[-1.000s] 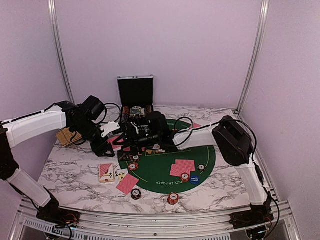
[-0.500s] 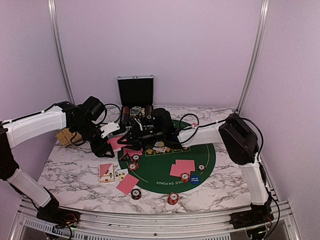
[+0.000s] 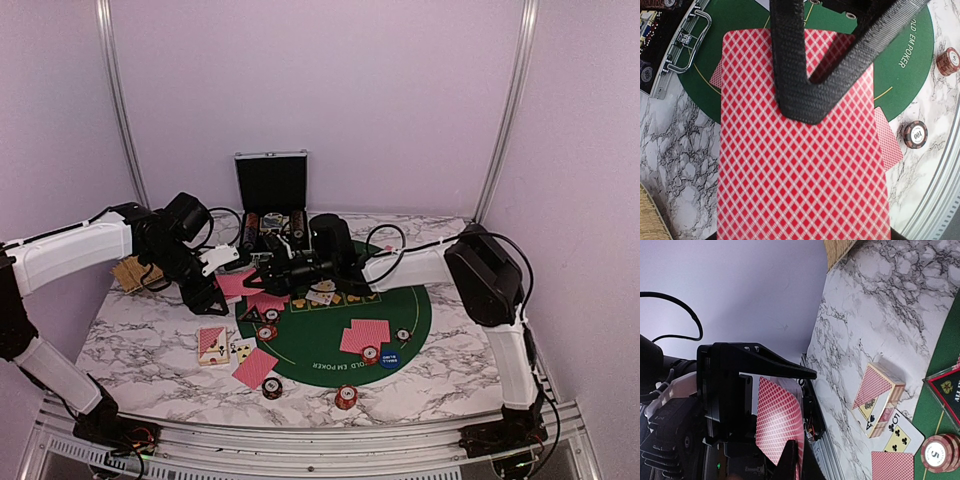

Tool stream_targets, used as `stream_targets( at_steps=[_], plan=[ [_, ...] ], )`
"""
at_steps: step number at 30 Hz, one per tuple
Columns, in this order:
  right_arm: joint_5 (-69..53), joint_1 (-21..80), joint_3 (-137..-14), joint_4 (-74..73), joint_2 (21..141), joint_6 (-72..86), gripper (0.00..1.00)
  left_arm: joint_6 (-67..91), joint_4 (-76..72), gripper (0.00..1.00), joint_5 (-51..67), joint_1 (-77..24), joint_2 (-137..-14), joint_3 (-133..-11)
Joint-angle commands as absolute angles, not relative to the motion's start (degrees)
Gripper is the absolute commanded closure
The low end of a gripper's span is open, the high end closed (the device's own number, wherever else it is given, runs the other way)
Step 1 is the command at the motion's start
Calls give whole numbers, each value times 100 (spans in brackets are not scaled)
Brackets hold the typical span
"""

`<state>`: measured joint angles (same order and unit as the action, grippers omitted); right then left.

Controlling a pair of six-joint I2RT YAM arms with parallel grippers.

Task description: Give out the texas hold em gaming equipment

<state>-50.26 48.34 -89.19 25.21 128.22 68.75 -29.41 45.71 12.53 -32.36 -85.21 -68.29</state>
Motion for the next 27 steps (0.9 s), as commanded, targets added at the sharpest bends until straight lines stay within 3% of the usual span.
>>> stream_targets(
  at_steps=[1,9,16,20,23,27],
  plan=[
    [-5060,4754,-8833,2412,12550,6826,99,-2989,4634,100,1325,-3243,-8375,-6818],
    [-5161,4580,-8537,2734,12245,7008,100,-3001,4639,100,1283,-3243,-8380,-6808],
    [-4975,4011,-8276,1519,11593,5932,100,-3023,4641,100,1245,-3243,-8376,-6814],
    [-3853,3770,-9252,-1300,11448,3911,100,-3015,4641,100,1220,-3243,-8363,-6781],
    [-2285,3779,-10213,-2994,11630,2662,100,-3006,4641,100,1230,-3243,-8343,-6776],
    [-36,3975,-10754,-3886,11763,1662,100,-3007,4645,100,1218,-3243,-8314,-6761]
  ],
)
